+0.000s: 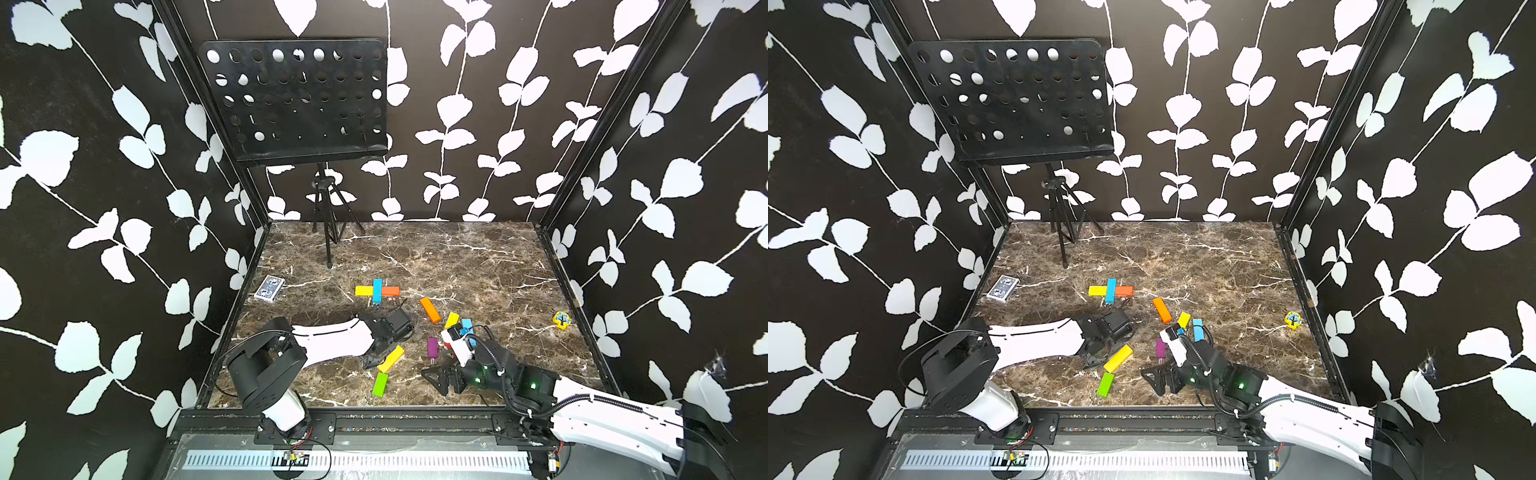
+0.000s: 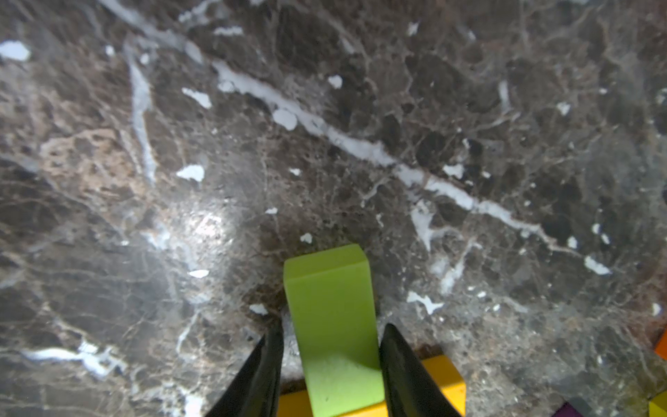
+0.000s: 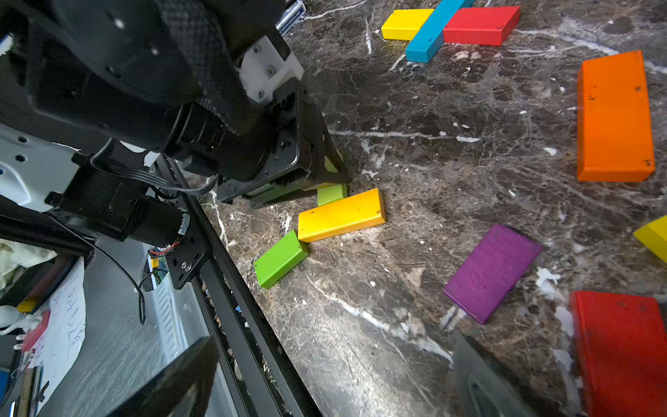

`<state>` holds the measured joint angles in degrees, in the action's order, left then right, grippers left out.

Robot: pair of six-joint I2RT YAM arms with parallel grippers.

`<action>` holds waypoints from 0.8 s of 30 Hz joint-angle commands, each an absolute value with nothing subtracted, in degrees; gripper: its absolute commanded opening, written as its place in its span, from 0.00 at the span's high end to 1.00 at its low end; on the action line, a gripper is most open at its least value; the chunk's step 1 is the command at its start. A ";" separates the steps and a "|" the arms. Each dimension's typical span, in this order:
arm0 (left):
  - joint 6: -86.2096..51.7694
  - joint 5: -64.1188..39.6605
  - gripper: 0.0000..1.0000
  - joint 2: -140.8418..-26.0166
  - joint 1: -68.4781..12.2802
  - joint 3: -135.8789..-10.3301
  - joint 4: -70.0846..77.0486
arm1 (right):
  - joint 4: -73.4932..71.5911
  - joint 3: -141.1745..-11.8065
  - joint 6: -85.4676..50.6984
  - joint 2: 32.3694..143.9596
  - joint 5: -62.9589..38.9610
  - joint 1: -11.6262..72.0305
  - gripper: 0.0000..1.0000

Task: Assemble the letter t with building blocks
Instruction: Pick up the building block from the center of the board.

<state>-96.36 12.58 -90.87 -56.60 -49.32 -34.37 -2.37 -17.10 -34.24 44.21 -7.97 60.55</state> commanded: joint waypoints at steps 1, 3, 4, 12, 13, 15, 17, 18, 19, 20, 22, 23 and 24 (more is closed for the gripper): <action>-95.55 13.13 0.54 -91.52 -56.63 -49.28 -35.93 | -4.32 -17.12 -33.68 44.21 -8.04 60.91 0.01; -95.24 13.25 0.55 -91.67 -56.67 -49.75 -37.11 | -4.32 -17.13 -33.56 44.38 -7.95 60.91 0.01; -95.07 13.35 0.56 -91.67 -56.69 -49.86 -37.70 | -4.31 -17.20 -33.49 44.47 -7.95 60.91 0.01; -93.09 13.03 0.76 -90.23 -55.63 -47.78 -36.30 | -4.13 -17.49 -33.40 44.64 -8.15 60.91 0.01; -91.83 13.27 0.77 -89.89 -54.94 -47.66 -36.54 | -4.02 -17.51 -33.40 44.65 -8.07 60.91 0.01; -88.17 13.64 0.77 -89.15 -53.13 -47.83 -37.38 | -3.93 -17.76 -33.49 44.95 -7.92 60.91 0.01; -82.44 12.96 0.77 -88.60 -50.54 -48.60 -37.97 | -3.42 -18.34 -33.49 45.30 -7.61 60.91 0.01; -78.94 12.35 0.77 -88.51 -49.10 -49.54 -38.93 | -3.34 -18.56 -33.49 45.63 -7.33 60.91 0.01; -74.94 11.97 0.77 -88.42 -47.86 -50.80 -39.87 | -3.17 -18.94 -33.53 45.98 -7.01 60.91 0.01; -71.01 12.00 0.77 -88.48 -46.88 -52.49 -41.24 | -2.51 -19.60 -33.32 46.43 -6.56 60.83 0.01; -63.36 13.30 0.76 -88.79 -45.61 -56.19 -44.31 | -0.58 -21.56 -32.76 47.59 -5.28 60.83 0.01; -59.35 14.12 0.76 -89.34 -45.13 -58.58 -46.25 | 0.37 -22.86 -32.35 48.31 -4.68 60.72 0.01; -56.50 14.78 0.75 -89.98 -44.61 -60.79 -48.32 | 1.35 -24.12 -31.94 48.87 -4.09 60.52 0.01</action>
